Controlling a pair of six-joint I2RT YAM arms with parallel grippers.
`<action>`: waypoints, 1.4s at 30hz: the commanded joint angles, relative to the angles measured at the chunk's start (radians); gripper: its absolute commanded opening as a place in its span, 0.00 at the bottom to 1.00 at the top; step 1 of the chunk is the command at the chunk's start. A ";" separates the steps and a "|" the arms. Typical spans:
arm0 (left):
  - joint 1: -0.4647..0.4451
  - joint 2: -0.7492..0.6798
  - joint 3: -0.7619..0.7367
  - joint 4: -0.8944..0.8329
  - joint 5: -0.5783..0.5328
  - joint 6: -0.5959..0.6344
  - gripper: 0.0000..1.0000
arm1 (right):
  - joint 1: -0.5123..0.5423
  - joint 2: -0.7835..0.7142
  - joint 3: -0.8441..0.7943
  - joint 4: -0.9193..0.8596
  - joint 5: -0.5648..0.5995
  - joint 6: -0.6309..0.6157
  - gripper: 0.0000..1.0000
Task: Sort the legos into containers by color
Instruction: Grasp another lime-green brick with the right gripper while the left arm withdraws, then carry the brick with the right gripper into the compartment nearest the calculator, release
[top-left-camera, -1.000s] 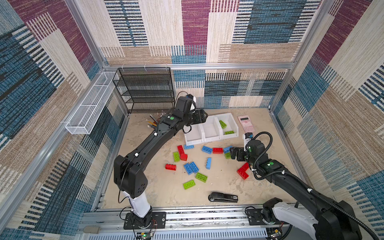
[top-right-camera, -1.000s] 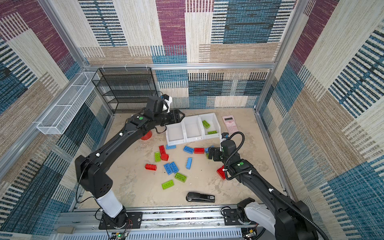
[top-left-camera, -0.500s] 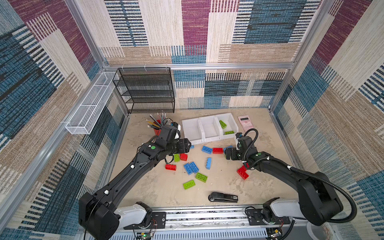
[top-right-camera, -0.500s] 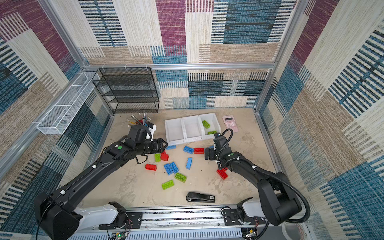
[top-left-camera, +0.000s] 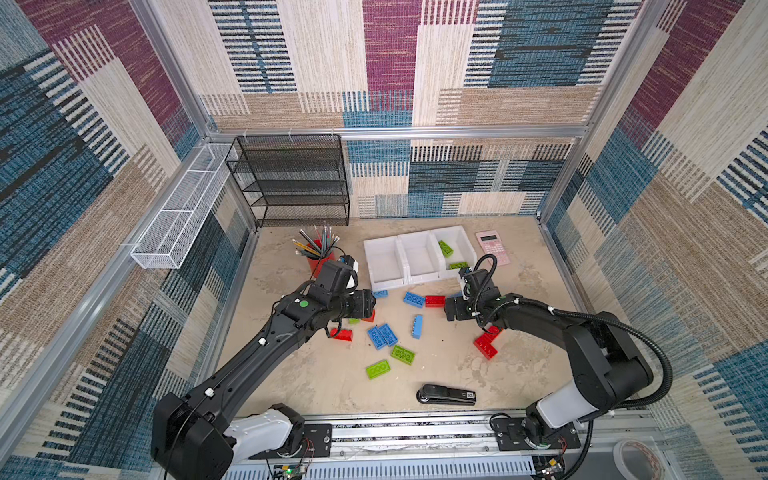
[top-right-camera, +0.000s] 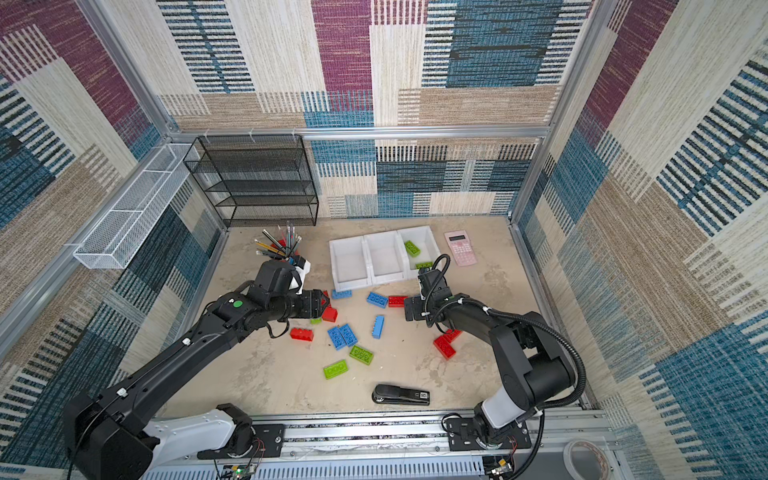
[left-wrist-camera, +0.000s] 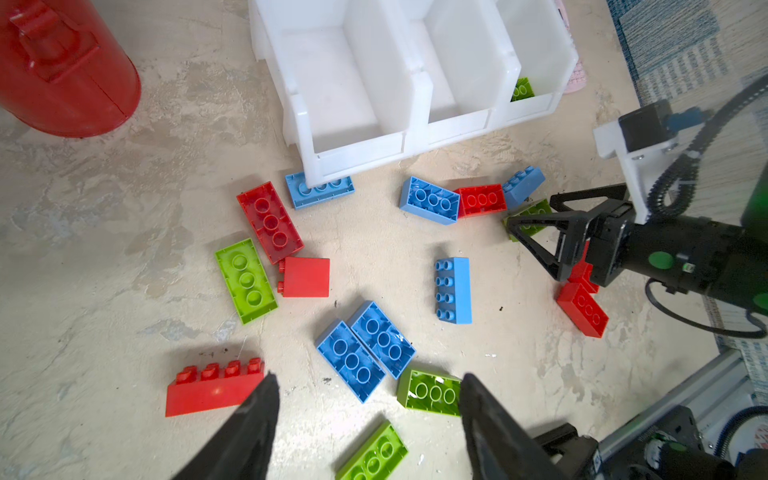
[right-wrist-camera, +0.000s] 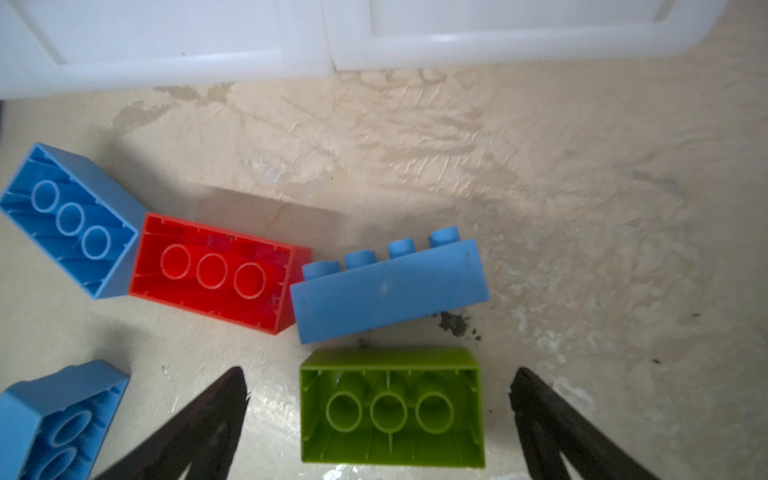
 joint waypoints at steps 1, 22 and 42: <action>0.003 -0.001 -0.009 0.005 0.029 0.015 0.70 | 0.005 0.021 0.008 -0.017 0.003 -0.001 0.99; 0.006 -0.007 -0.011 -0.018 0.012 0.024 0.70 | 0.019 0.037 0.038 -0.053 0.053 0.050 0.69; 0.006 -0.108 -0.067 -0.106 -0.023 0.040 0.70 | 0.003 0.001 0.351 -0.191 -0.091 0.041 0.65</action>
